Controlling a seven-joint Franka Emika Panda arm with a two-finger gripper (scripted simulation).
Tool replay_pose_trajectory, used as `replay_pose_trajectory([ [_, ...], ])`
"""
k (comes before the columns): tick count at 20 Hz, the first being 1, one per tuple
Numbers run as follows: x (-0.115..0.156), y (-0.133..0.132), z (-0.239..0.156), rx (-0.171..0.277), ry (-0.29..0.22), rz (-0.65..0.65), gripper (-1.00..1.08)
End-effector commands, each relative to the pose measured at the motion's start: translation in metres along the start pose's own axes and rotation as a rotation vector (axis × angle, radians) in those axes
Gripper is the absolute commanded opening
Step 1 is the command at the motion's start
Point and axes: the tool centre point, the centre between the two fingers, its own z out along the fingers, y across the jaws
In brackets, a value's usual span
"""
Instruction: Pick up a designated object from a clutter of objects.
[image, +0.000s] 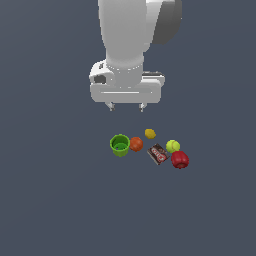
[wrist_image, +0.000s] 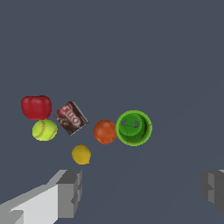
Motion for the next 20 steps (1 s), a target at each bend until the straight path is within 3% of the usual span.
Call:
replay_pose_trajectory([
  [1, 0.000, 0.000, 0.000, 0.000, 0.000, 0.000, 1.00],
  [12, 0.007, -0.004, -0.016, -0.022, 0.032, -0.016, 1.00],
  [20, 0.007, -0.011, 0.000, -0.024, 0.032, -0.006, 1.00],
])
